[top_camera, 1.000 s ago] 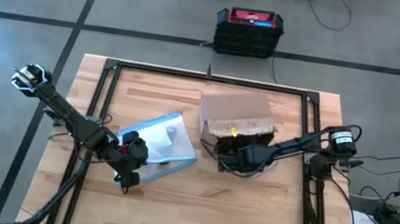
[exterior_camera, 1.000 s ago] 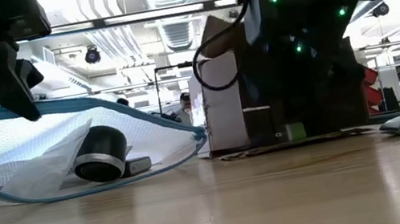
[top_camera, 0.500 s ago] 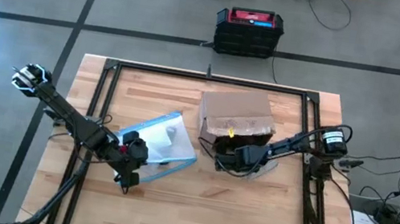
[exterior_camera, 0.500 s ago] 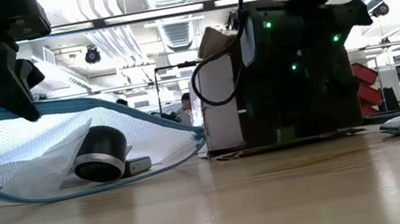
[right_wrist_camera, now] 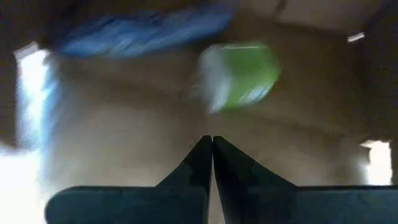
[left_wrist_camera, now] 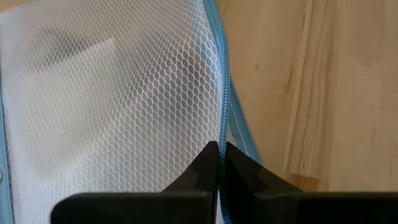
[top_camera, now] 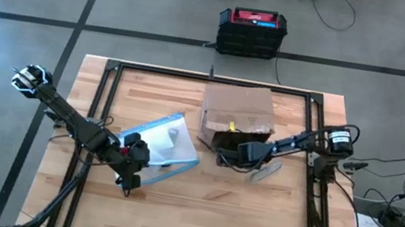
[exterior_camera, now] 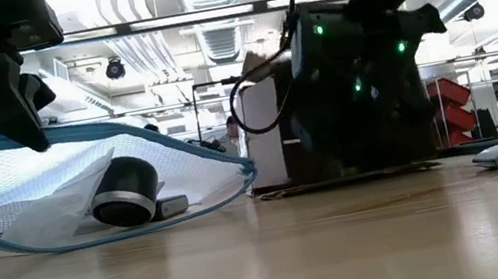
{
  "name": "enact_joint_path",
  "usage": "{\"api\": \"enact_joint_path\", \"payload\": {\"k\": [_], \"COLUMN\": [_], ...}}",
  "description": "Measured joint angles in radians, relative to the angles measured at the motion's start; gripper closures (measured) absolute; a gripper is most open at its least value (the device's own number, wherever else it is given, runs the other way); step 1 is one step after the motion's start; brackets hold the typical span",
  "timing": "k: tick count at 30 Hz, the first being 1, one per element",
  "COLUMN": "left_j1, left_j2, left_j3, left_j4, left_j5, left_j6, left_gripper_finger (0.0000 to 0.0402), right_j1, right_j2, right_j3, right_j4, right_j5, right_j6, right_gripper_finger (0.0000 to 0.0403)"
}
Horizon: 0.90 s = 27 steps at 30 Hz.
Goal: Unpack boxes
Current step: Remove the green charger adapter from the cardboard box
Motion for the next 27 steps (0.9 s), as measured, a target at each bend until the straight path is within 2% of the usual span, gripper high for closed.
{"api": "enact_joint_path", "payload": {"k": [2, 4, 8, 12, 15, 21, 27], "left_j1": [0.0, 0.0, 0.0, 0.0, 0.0, 0.0, 0.0], "left_j2": [0.0, 0.0, 0.0, 0.0, 0.0, 0.001, 0.001], "left_j3": [0.0, 0.0, 0.0, 0.0, 0.0, 0.0, 0.0], "left_j4": [0.0, 0.0, 0.0, 0.0, 0.003, 0.008, 0.013], "left_j5": [0.0, 0.0, 0.0, 0.0, -0.001, -0.019, -0.019], "left_j6": [-0.001, -0.001, 0.004, 0.004, 0.004, 0.005, 0.005], "left_gripper_finger": [0.0401, 0.0401, 0.0401, 0.0401, 0.0401, 0.0401, 0.0401], "right_j1": [0.025, 0.057, 0.091, 0.079, 0.045, -0.018, -0.047], "right_j2": [-0.023, -0.051, -0.107, -0.132, -0.132, -0.066, -0.024], "right_j3": [0.01, 0.016, 0.017, 0.016, 0.016, 0.016, 0.017], "right_j4": [0.001, -0.003, -0.048, -0.114, -0.099, 0.064, 0.11], "right_j5": [-0.068, -0.085, 0.022, 0.131, 0.131, 0.065, 0.124], "right_j6": [-0.033, -0.058, -0.029, 0.084, 0.099, 0.002, -0.031], "right_gripper_finger": [0.0403, 0.0403, 0.0403, 0.0403, 0.0403, 0.0403, 0.0403]}}
